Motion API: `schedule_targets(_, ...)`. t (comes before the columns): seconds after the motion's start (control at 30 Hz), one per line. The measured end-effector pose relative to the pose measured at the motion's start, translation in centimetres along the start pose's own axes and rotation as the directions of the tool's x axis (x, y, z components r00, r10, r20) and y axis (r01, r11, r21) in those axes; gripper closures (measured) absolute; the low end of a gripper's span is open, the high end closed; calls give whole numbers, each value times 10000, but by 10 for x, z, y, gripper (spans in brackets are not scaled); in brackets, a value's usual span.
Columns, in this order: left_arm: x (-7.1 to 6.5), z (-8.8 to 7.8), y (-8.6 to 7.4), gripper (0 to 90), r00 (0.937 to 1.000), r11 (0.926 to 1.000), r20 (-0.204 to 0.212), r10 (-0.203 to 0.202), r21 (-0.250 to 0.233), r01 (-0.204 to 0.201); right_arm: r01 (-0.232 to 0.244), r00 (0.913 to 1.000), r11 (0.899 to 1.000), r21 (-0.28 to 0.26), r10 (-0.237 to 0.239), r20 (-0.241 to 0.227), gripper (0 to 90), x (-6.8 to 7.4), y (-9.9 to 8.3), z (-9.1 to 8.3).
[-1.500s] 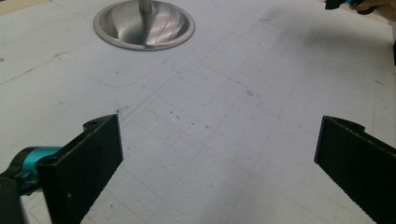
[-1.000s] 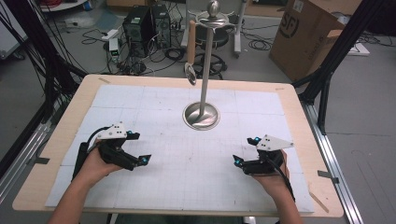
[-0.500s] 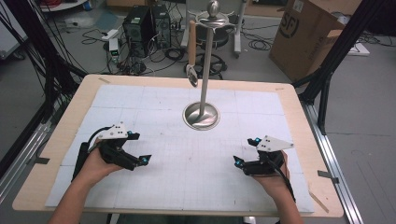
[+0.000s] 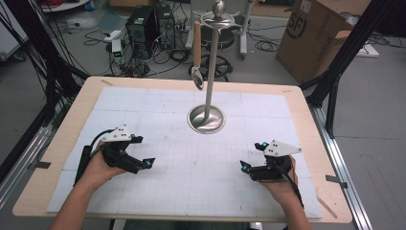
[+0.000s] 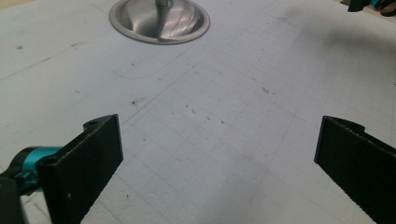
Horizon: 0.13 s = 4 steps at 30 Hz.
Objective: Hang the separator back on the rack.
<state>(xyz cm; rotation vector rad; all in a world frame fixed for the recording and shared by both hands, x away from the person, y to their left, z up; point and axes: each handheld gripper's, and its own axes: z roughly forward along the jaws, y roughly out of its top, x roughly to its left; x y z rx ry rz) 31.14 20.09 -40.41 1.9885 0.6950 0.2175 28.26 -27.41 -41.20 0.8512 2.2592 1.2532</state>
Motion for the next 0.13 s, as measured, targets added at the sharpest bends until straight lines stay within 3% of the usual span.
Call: schedule_targets(0.13,1,0,-1,17,9999,9998,-149,81,181,-78,-5,10000,10000,-36,5,47,153,-1,0,-1)
